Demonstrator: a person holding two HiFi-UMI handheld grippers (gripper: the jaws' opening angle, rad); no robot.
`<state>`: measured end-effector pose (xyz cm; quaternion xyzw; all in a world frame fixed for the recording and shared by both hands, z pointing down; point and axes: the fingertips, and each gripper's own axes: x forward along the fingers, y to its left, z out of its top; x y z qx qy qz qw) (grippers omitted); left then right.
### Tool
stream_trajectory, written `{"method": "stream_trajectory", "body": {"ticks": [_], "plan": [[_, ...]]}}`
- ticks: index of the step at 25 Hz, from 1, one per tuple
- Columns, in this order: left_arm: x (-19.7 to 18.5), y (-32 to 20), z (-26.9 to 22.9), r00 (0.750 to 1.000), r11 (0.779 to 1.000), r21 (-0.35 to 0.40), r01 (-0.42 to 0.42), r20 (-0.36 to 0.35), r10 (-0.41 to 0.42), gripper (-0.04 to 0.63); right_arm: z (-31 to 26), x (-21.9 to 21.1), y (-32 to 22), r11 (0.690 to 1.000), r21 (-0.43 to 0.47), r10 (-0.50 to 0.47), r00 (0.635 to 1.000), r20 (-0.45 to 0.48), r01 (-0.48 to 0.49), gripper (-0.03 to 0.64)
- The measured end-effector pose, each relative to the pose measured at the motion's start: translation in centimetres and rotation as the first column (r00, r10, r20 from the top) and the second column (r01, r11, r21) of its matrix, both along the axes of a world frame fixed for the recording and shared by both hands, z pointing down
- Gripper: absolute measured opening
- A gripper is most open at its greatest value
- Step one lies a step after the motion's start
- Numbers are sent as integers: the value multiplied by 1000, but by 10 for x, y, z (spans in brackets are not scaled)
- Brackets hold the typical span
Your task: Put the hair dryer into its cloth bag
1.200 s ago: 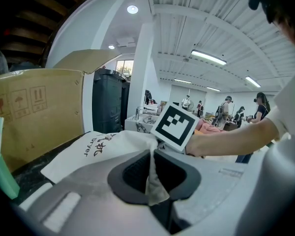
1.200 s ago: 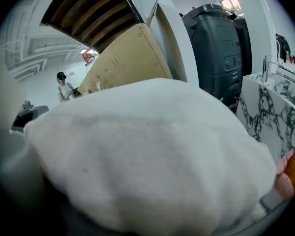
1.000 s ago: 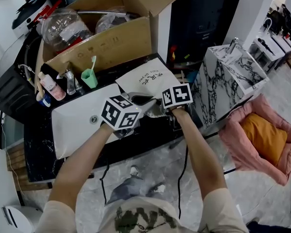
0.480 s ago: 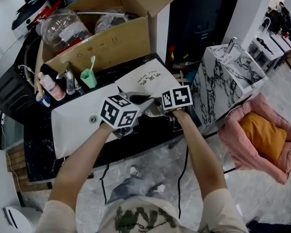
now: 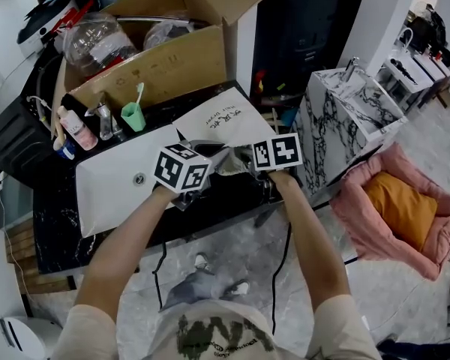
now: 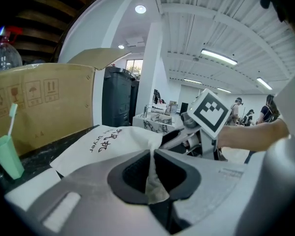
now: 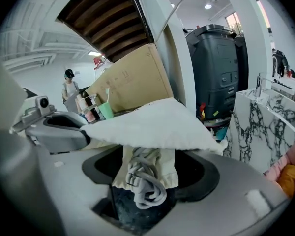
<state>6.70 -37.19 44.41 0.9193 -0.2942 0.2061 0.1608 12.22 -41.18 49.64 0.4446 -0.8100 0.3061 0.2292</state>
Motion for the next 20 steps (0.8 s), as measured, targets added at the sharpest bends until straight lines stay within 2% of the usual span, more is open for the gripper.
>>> {"method": "stream_trajectory", "body": {"ticks": [16,18,20], "plan": [[-2,8,14,992,992,-10,124,27,-124,55,-38,15,48,998,55,-29,1000,-1,29,282],[-1,10,16,991,991,-15,133,27,-133,74,-41,15,54,998,62,-34,999,7,33,279],[1,12,16,990,989,-29,143,10,-143,127,-43,15,58,997,67,-38,999,10,38,279]]}}
